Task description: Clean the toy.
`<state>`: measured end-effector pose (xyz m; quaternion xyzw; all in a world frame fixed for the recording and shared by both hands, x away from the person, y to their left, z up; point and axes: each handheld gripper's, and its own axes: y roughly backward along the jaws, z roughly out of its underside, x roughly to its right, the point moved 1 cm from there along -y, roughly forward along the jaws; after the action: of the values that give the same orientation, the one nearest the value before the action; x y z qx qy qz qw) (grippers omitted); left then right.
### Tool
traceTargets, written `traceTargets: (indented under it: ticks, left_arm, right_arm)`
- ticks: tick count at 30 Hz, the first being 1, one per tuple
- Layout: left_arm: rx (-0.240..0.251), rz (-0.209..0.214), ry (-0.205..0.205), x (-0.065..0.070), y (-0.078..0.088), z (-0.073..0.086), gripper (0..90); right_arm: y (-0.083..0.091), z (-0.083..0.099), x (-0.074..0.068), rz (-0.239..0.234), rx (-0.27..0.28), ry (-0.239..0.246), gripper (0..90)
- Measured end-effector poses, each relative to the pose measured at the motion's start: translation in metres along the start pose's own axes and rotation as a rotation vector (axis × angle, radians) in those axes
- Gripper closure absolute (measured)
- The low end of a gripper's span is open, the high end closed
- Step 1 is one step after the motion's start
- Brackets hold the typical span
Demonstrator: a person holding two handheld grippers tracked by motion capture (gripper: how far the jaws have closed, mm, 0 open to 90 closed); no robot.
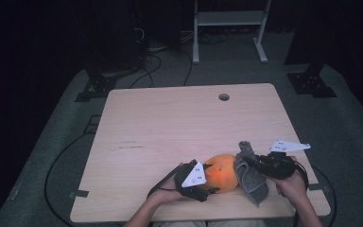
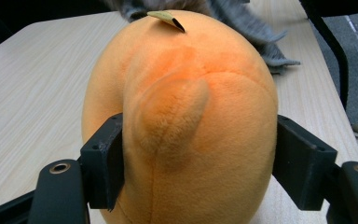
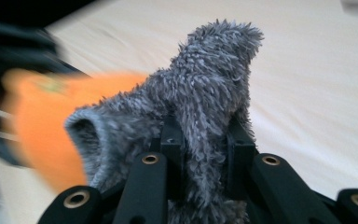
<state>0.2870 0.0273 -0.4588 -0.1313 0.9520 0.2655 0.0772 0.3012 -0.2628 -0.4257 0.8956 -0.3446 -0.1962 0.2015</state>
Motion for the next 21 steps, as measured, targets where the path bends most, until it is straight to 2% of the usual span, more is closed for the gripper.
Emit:
traceTargets:
  ticks: [2,3,5,6,7,9,11,12,13,15,17,19,21]
  left_arm:
    - [0.008,0.01,0.007,-0.001,0.0,-0.001,26.3]
    - [0.011,0.012,0.017,-0.002,0.001,-0.001,22.8]
    - [0.026,0.006,0.1,-0.008,0.004,-0.004,11.0]
    - [0.027,0.005,0.123,-0.009,0.004,-0.004,9.0]
    - [0.015,0.004,0.129,-0.01,0.003,-0.004,8.5]
    - [0.013,0.007,0.107,-0.008,0.001,-0.003,9.7]
    - [0.024,0.004,0.086,-0.004,0.0,-0.002,17.4]
    - [0.016,-0.007,0.064,-0.003,0.0,-0.003,21.6]
    - [0.017,-0.015,0.061,-0.002,0.0,-0.004,23.7]
    - [0.026,-0.01,0.066,-0.001,-0.002,-0.003,26.4]
    - [0.029,0.006,0.055,0.0,-0.002,-0.003,26.7]
    - [0.018,0.036,0.059,-0.003,0.0,-0.003,21.5]
    - [0.03,0.043,0.109,-0.009,0.003,-0.002,14.1]
  right_arm:
    - [0.003,-0.005,-0.008,-0.033,0.031,0.026,73.2]
    - [-0.001,-0.006,-0.012,-0.046,0.018,0.052,73.2]
    - [-0.013,0.0,-0.012,-0.01,-0.044,0.082,73.2]
    - [-0.016,0.003,-0.01,-0.012,-0.05,0.062,73.3]
    - [-0.015,0.004,-0.009,-0.018,-0.044,0.049,73.3]
    - [-0.012,0.003,-0.009,0.002,-0.05,0.066,73.2]
    - [-0.009,0.003,-0.012,0.027,-0.054,0.086,73.2]
    - [-0.005,0.0,-0.015,0.037,-0.039,0.097,73.3]
    - [0.0,-0.004,-0.02,0.026,-0.016,0.103,73.3]
    - [0.008,-0.015,-0.033,-0.006,0.025,0.147,73.4]
    - [0.003,-0.019,-0.045,-0.031,0.018,0.191,73.3]
    - [-0.01,-0.014,-0.048,-0.023,-0.026,0.219,73.3]
    - [-0.014,-0.009,-0.044,-0.052,-0.015,0.173,73.4]
